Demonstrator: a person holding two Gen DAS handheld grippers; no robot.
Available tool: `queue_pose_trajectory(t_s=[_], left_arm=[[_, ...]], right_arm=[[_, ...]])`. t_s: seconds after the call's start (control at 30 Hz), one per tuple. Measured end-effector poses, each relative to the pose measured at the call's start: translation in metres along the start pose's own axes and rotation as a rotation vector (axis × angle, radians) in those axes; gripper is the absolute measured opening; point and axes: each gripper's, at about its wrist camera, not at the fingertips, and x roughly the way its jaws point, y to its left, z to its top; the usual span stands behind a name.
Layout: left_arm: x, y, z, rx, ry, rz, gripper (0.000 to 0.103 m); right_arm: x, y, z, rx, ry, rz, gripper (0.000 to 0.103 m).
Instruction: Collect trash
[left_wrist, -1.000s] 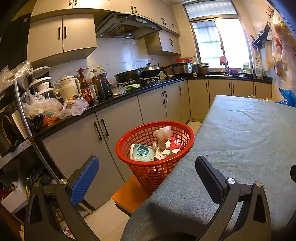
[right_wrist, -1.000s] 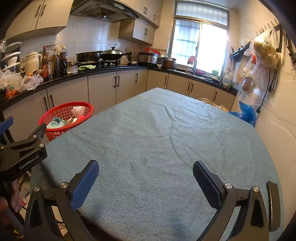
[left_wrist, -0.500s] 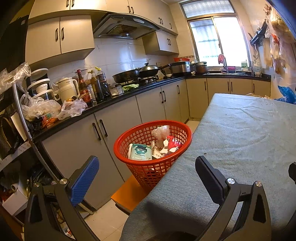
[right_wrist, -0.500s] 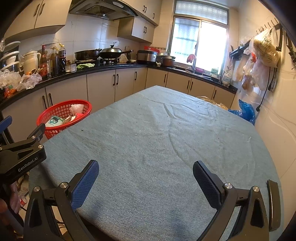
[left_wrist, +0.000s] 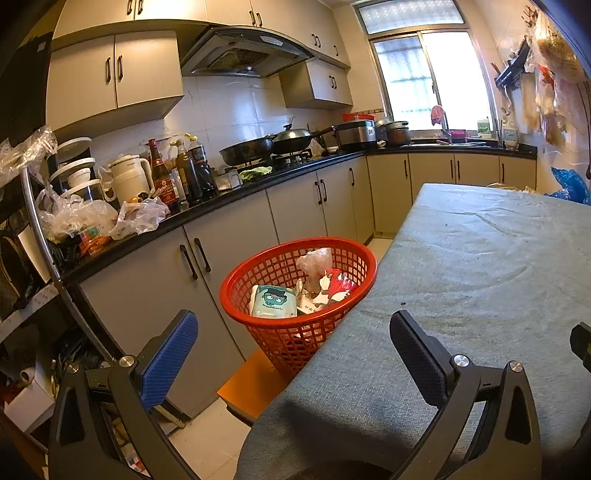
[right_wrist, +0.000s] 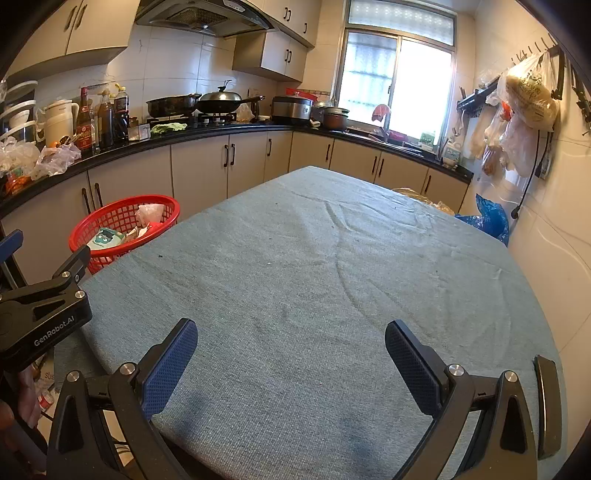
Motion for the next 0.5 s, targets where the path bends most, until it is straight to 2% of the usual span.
queue_pose_trajectory(t_s=[0.5], left_arm=[[0.005, -0.011, 0.004, 0.029, 0.004, -0.035, 0.103]], right_arm=[[0.003, -0.006, 0.0, 0.023, 0.012, -0.01, 0.103]])
